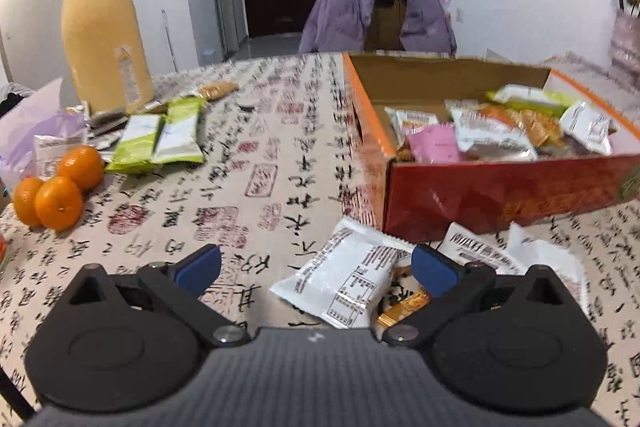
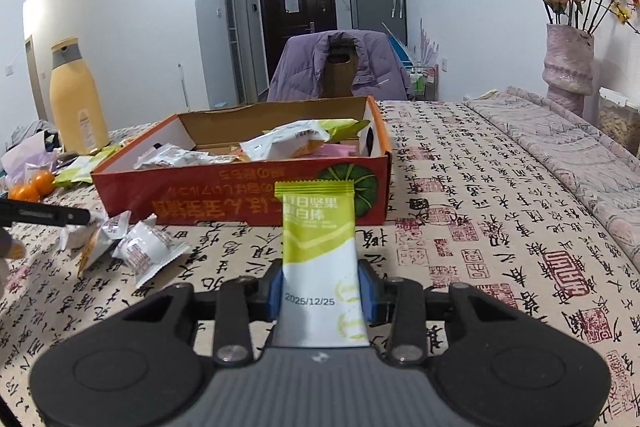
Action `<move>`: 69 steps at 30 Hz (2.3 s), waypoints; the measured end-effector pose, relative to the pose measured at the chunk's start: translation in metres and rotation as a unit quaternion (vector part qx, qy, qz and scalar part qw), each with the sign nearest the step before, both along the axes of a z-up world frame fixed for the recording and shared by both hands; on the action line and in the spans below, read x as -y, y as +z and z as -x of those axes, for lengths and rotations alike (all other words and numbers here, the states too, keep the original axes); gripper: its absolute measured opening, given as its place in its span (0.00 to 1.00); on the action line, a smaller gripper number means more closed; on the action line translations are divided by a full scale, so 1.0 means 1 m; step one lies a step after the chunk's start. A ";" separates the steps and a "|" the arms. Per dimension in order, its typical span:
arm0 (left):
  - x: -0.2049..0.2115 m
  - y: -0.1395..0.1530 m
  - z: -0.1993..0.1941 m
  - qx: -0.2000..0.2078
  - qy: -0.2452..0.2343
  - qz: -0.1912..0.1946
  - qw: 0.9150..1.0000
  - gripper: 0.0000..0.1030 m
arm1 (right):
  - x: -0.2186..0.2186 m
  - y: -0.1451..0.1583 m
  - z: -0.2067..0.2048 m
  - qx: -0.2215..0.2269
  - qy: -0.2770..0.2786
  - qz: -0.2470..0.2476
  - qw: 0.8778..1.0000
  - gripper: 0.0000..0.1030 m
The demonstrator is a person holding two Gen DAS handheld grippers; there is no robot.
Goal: Organize snacks
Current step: 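Grasp a white packet with the left gripper while the right holds the bar, then carry the bar and white packet into the box and open both grippers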
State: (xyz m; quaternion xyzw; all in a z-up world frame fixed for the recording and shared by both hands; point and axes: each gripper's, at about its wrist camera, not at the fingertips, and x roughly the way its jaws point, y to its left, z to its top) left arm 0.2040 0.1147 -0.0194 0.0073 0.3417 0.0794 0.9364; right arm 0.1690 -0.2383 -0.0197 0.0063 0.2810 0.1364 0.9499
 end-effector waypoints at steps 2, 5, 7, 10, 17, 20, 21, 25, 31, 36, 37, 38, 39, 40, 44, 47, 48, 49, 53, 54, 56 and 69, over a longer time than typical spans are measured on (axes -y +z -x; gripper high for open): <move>-0.001 -0.007 -0.007 -0.013 -0.003 0.008 1.000 1.00 | 0.000 0.001 0.001 0.002 0.000 -0.001 1.000 0.35; -0.004 -0.015 -0.012 -0.015 -0.001 0.021 1.000 1.00 | 0.001 0.002 0.003 0.002 0.000 -0.002 1.000 0.35; -0.006 -0.018 -0.015 -0.017 0.003 0.029 0.999 1.00 | 0.001 0.001 0.003 0.001 0.000 -0.003 1.000 0.35; -0.008 -0.022 -0.016 -0.018 0.011 0.032 0.999 0.94 | 0.000 0.001 0.004 0.000 0.001 -0.003 1.000 0.35; -0.005 -0.016 -0.006 0.007 0.008 0.037 0.999 0.45 | 0.000 0.000 0.004 -0.003 0.003 -0.005 1.000 0.35; -0.005 -0.016 -0.001 0.012 0.016 0.032 0.999 0.41 | -0.001 -0.002 0.005 -0.004 0.005 -0.005 1.000 0.36; -0.005 -0.016 0.000 0.013 0.017 0.032 0.999 0.41 | -0.002 -0.002 0.005 -0.005 0.006 -0.005 1.000 0.36; -0.006 -0.014 0.008 0.019 0.021 0.028 0.999 0.40 | -0.002 -0.003 0.007 -0.006 0.008 -0.006 1.000 0.36; -0.002 -0.009 0.022 0.030 0.019 0.019 0.999 0.40 | -0.004 -0.005 0.008 -0.008 0.010 -0.007 1.000 0.36; 0.000 -0.004 0.037 0.040 0.020 0.028 0.999 0.40 | -0.006 -0.005 0.010 -0.009 0.015 -0.007 1.000 0.36; 0.001 -0.002 0.042 0.043 0.021 0.030 0.998 0.40 | -0.006 -0.005 0.010 -0.009 0.016 -0.007 1.000 0.36; 0.003 0.000 0.046 0.049 0.019 0.033 0.998 0.40 | -0.007 -0.005 0.010 -0.009 0.017 -0.007 1.000 0.36; 0.005 0.003 0.050 0.054 0.019 0.033 0.998 0.40 | -0.008 -0.005 0.011 -0.009 0.019 -0.007 1.000 0.36; 0.008 0.006 0.054 0.060 0.018 0.033 0.998 0.40 | -0.008 -0.004 0.011 -0.008 0.020 -0.007 1.000 0.36; 0.021 0.018 0.066 0.080 0.012 0.036 0.996 0.40 | -0.013 -0.002 0.014 -0.005 0.027 -0.007 1.000 0.36; 0.031 0.026 0.071 0.094 0.005 0.042 0.995 0.40 | -0.014 -0.001 0.015 -0.003 0.030 -0.008 1.000 0.36; 0.035 0.029 0.073 0.098 0.002 0.044 0.994 0.40 | -0.014 0.000 0.016 -0.001 0.031 -0.008 0.999 0.36; 0.039 0.032 0.075 0.103 -0.002 0.046 0.994 0.40 | -0.014 0.001 0.016 0.000 0.032 -0.009 0.999 0.36; 0.056 0.039 0.079 0.115 -0.014 0.053 0.992 0.40 | -0.016 0.005 0.018 0.005 0.036 -0.011 0.999 0.36; 0.061 0.041 0.079 0.117 -0.018 0.054 0.992 0.40 | -0.017 0.005 0.018 0.006 0.038 -0.012 0.999 0.36; 0.070 0.043 0.079 0.121 -0.024 0.056 0.991 0.40 | -0.019 0.007 0.019 0.009 0.041 -0.014 0.999 0.36; 0.103 0.046 0.069 0.126 -0.038 0.075 0.988 0.40 | -0.029 0.018 0.011 0.029 0.055 -0.028 0.998 0.36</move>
